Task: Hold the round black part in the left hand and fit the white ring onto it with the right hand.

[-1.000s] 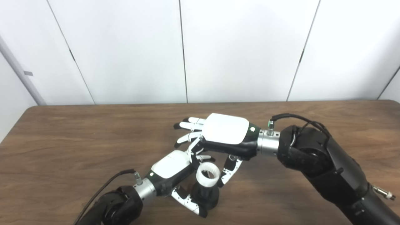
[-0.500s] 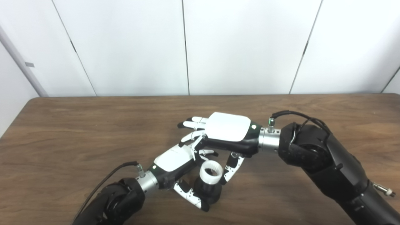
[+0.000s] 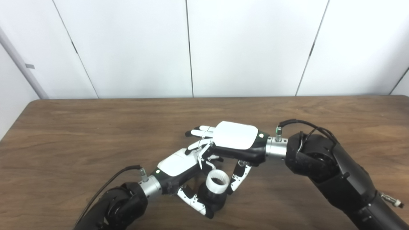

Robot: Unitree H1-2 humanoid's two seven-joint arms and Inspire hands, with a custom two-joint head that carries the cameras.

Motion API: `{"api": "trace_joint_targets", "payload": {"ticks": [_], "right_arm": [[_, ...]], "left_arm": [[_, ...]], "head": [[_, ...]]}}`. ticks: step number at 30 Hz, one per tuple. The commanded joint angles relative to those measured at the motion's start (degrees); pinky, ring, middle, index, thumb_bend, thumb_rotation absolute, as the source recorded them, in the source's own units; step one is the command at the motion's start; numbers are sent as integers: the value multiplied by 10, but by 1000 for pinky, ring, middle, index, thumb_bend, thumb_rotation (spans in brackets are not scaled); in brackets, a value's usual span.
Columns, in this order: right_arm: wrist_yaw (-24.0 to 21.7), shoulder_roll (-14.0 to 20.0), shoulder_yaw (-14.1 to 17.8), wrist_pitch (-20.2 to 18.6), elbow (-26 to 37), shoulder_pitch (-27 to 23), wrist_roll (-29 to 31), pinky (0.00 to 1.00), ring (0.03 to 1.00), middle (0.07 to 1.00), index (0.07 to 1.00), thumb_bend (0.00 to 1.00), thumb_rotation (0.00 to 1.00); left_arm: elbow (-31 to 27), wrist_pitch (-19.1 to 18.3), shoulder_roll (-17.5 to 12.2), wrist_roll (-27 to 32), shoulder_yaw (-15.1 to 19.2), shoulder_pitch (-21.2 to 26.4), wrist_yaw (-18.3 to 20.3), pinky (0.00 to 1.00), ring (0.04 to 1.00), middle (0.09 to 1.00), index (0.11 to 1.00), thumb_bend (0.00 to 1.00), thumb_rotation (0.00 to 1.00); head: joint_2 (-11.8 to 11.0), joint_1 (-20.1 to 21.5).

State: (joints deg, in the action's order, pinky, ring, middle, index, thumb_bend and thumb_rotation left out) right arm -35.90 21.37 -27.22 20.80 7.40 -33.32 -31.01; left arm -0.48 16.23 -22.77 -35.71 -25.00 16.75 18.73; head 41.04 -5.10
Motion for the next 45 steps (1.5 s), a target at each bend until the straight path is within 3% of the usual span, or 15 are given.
{"api": "trace_joint_targets", "payload": {"ticks": [1, 16, 33, 45], "right_arm": [[17, -3, 6, 17, 2, -13, -1, 1000, 1000, 856, 480, 525, 142], [16, -11, -3, 12, 4, -7, -10, 1000, 1000, 903, 481, 525, 143], [20, -20, -5, 14, -3, 4, -10, 1000, 1000, 903, 481, 525, 141], [33, -16, -3, 24, -19, 12, -5, 1000, 1000, 888, 481, 525, 141]], "left_arm": [[-17, -2, -2, 4, 3, 3, 10, 1000, 1000, 903, 482, 524, 57], [-15, 5, -4, 10, 8, 2, 8, 1000, 1000, 909, 482, 524, 56], [-23, 4, 6, 2, 8, 2, 14, 1000, 1000, 910, 482, 524, 56], [-30, 9, 12, -10, 16, -4, -2, 1000, 1000, 897, 482, 524, 56]], "head": [[0, 0], [6, -4], [14, -6], [23, -9]]}}
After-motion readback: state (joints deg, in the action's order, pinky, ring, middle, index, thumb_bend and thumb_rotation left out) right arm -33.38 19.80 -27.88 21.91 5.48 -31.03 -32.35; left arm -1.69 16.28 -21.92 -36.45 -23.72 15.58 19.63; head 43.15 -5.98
